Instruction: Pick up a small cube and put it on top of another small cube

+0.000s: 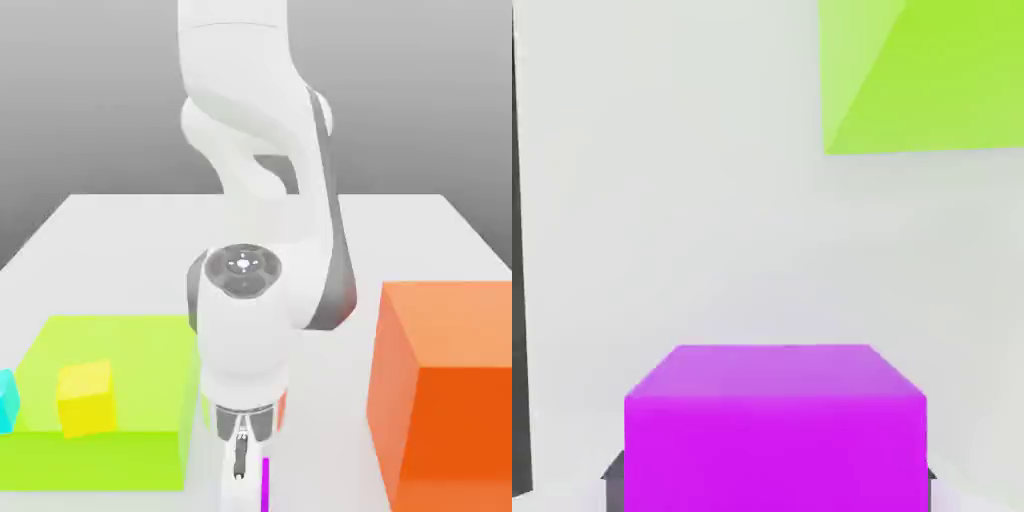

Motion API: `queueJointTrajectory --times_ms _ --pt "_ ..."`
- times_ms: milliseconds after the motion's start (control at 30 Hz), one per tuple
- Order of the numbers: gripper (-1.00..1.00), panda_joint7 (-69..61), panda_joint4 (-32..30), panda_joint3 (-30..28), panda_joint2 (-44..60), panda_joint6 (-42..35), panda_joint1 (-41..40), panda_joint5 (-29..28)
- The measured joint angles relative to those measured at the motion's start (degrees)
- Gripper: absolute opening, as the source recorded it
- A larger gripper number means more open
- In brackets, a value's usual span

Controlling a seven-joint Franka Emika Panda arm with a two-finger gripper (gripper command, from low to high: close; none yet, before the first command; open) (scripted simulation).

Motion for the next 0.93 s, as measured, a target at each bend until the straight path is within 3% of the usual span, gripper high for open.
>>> queueJointTrajectory --times_ms 200,433,667,800,833,933 --pt "-1.00 -2.62 -1.86 2.07 -9.72 -7.87 -1.71 2.99" --pt "-1.00 -21.25 -0.50 0.38 -19.86 -19.16 -9.31 7.69" --pt "-1.00 -38.21 1.25 -2.86 -29.48 -30.55 -17.00 8.20" --pt "-1.00 -40.04 -0.78 -2.76 -25.36 -24.46 -17.73 7.68" --pt "1.00 -40.11 -1.23 -2.69 -24.34 -22.97 -17.83 7.68" --pt "1.00 -40.12 -1.23 -2.68 -24.34 -22.97 -17.84 7.68"
